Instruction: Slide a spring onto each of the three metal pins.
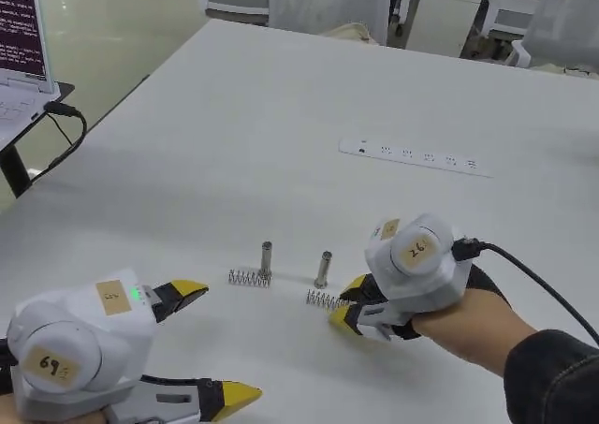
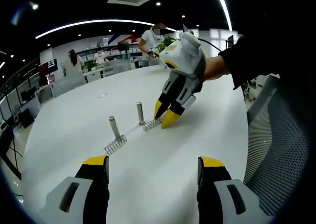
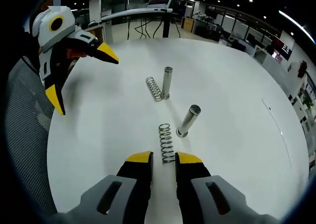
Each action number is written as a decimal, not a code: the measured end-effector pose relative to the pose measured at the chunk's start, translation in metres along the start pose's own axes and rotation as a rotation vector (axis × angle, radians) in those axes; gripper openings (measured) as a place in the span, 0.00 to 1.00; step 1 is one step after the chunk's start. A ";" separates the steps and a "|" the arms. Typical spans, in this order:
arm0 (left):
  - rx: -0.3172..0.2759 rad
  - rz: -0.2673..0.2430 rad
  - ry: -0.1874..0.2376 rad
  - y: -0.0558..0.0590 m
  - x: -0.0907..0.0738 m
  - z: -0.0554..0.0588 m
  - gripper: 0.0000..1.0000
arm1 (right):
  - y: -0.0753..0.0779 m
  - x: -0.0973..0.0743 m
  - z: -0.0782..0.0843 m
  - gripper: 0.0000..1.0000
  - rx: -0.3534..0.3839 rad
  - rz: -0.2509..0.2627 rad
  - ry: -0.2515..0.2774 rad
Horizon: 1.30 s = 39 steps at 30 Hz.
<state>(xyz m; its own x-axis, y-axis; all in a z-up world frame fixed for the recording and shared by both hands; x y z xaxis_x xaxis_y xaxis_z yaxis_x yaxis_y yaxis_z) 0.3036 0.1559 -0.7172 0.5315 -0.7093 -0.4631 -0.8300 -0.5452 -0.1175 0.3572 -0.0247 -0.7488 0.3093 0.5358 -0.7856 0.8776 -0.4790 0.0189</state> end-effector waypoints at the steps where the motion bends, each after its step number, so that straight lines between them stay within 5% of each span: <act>1: -0.001 0.001 0.001 0.000 0.000 0.000 0.69 | -0.001 0.000 0.001 0.15 -0.001 -0.002 -0.002; 14: 0.002 0.005 0.004 0.001 0.001 -0.001 0.68 | -0.005 -0.002 0.001 0.08 -0.034 0.002 -0.017; 29: 0.056 0.060 0.028 0.011 0.011 -0.015 0.63 | -0.038 -0.033 -0.021 0.08 -0.112 -0.095 -0.069; 39: 0.148 0.119 0.064 0.020 0.014 -0.024 0.43 | -0.063 -0.045 -0.038 0.08 -0.171 -0.161 -0.089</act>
<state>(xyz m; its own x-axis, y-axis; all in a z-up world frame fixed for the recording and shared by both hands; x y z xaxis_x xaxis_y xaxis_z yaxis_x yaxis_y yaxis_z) 0.2984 0.1242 -0.7048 0.4334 -0.7944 -0.4256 -0.9011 -0.3873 -0.1948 0.3021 0.0078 -0.6914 0.1340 0.5283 -0.8385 0.9644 -0.2643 -0.0125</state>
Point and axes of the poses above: the centre of the closed fingertips' face, and the gripper's own axes: x roughly forward along the fingers, y roughly to its right, z roughly out of its underside, the point moved 6 cm from there along -x, roughly backward along the fingers, and after that the axes turned 5 degrees about -z, right-handed, at the moved point
